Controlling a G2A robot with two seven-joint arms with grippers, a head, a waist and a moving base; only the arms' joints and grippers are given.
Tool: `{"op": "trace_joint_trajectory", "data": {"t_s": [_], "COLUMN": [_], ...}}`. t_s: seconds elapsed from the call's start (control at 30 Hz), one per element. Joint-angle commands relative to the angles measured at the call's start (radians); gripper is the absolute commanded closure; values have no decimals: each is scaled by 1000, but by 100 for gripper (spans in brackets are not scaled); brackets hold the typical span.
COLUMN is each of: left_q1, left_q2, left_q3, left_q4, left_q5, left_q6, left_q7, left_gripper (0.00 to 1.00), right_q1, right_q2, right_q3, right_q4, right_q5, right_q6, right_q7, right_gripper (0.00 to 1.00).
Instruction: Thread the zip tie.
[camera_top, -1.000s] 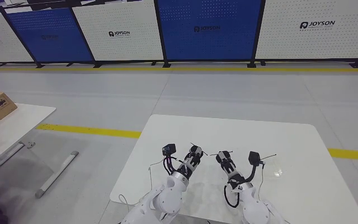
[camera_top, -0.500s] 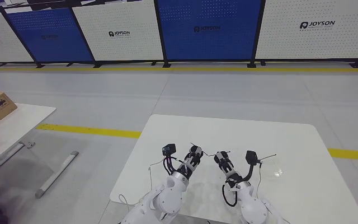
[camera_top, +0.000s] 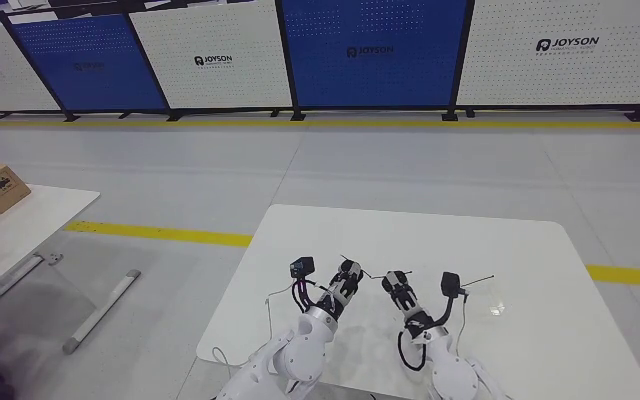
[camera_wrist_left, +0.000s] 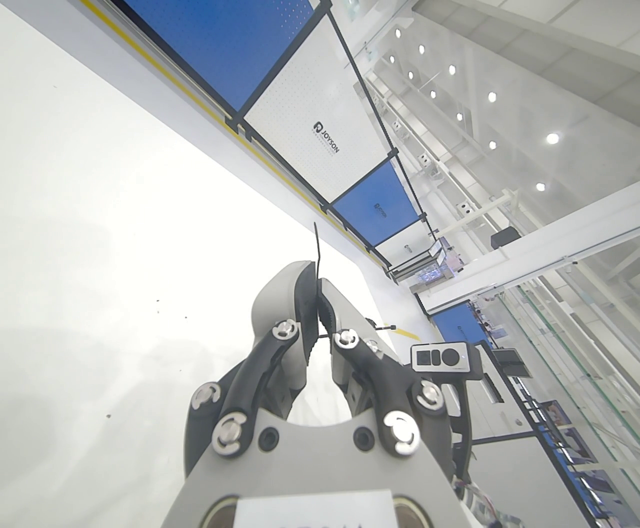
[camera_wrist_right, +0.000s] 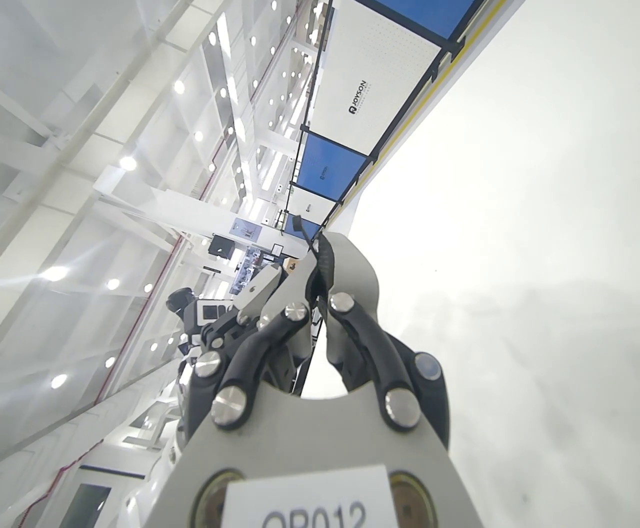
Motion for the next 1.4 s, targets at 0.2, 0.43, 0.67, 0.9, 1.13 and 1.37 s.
{"op": "trace_joint_trajectory", "data": {"t_s": [0.2,0.43,0.67,0.9,1.13,1.37], "left_q1": [0,0,0,0,0,0], "left_q2": [0,0,0,0,0,0], "left_q3": [0,0,0,0,0,0], "left_q4": [0,0,0,0,0,0], "left_q5": [0,0,0,0,0,0], "left_q6": [0,0,0,0,0,0], "left_q7": [0,0,0,0,0,0], "left_gripper": [100,100,100,100,100,100], "right_q1": [-11,-3,-6,-11,-11,-11], "right_q2": [-7,-17,-23,-30,-32,-32], "right_q3": [11,11,16,18,18,18], "right_q4": [-11,-5,-5,-8,-9,-9], "right_q5": [-20,-25,-36,-55,-54,-54], "right_q6": [21,45,50,60,58,58], "right_q7": [-8,-6,1,-5,-10,-10], "right_gripper": [100,100,100,100,100,100]}}
